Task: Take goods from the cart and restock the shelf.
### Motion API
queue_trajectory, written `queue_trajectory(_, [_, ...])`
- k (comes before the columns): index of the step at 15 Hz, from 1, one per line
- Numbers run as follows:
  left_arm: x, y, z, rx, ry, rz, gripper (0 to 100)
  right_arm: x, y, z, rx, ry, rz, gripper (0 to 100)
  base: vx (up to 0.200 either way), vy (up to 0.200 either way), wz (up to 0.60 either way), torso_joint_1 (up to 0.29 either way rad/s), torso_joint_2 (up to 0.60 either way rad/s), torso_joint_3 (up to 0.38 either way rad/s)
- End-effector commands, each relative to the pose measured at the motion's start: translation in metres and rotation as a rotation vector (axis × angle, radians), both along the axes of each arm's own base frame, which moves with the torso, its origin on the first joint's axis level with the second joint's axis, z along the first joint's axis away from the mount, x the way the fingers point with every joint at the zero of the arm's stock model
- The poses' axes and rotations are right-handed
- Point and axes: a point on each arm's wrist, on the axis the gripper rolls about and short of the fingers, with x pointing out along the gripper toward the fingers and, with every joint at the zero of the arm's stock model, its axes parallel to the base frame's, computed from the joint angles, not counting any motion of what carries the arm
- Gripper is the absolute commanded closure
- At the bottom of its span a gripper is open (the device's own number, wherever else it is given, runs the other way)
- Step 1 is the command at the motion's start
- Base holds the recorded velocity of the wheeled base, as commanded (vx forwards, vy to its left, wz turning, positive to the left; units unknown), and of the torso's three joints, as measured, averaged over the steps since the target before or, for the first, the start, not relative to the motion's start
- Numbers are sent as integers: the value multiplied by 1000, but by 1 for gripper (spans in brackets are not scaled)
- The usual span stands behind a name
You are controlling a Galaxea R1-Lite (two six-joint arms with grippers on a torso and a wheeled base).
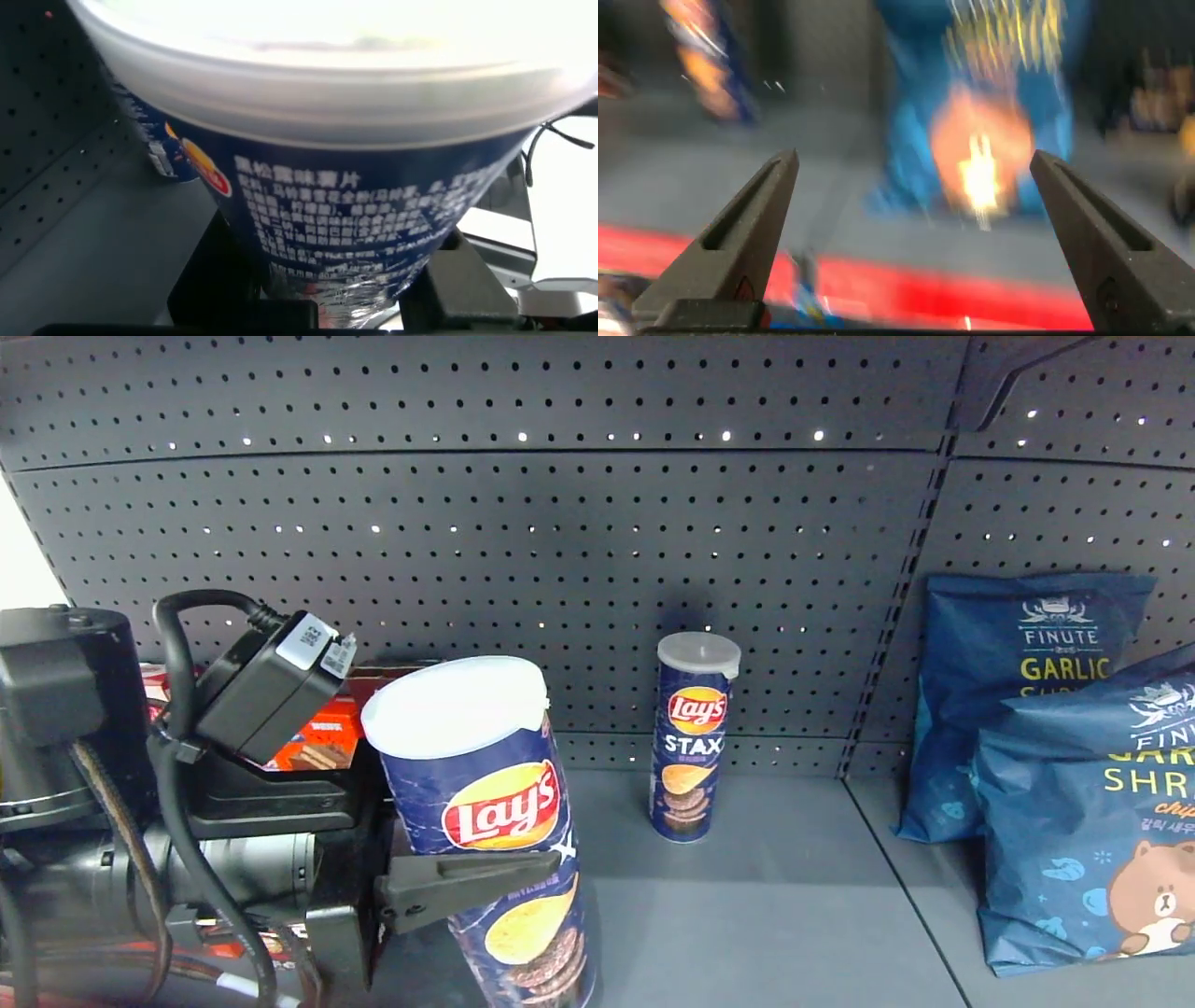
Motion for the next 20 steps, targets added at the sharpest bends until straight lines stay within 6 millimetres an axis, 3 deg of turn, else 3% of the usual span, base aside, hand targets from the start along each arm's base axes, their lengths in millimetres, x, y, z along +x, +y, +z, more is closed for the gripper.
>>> queue_trajectory(1, [2, 0, -4, 11, 10, 19, 100, 41, 5, 73, -33, 57, 204, 0, 0, 0, 0, 0, 0, 0])
queue_trajectory(3, [2, -1, -5, 16, 14, 29, 100, 64, 11, 87, -40, 114, 320, 0, 0, 0, 0, 0, 0, 0])
queue_trajectory(6, [0, 0, -12, 28, 37, 28, 100, 85, 27, 85, -71, 206, 486, 0, 0, 0, 0, 0, 0, 0])
queue_trajectory(8, [1, 0, -12, 28, 42, 28, 100, 107, 50, 85, -110, 288, 562, 0, 0, 0, 0, 0, 0, 0])
queue_trajectory(10, [3, -2, -14, 31, 47, 27, 100, 141, 75, 84, -126, 333, 587, 0, 0, 0, 0, 0, 0, 0])
queue_trajectory(14, [5, -1, -13, 29, 45, 31, 100, 199, 132, 69, -128, 264, 604, 0, 0, 0, 0, 0, 0, 0])
queue_trajectory(17, [6, -2, -15, 32, 50, 30, 100, 214, 153, 52, -156, 323, 627, 0, 0, 0, 0, 0, 0, 0])
queue_trajectory(20, [6, -2, -14, 31, 49, 30, 100, 227, 161, 47, -164, 343, 614, 0, 0, 0, 0, 0, 0, 0])
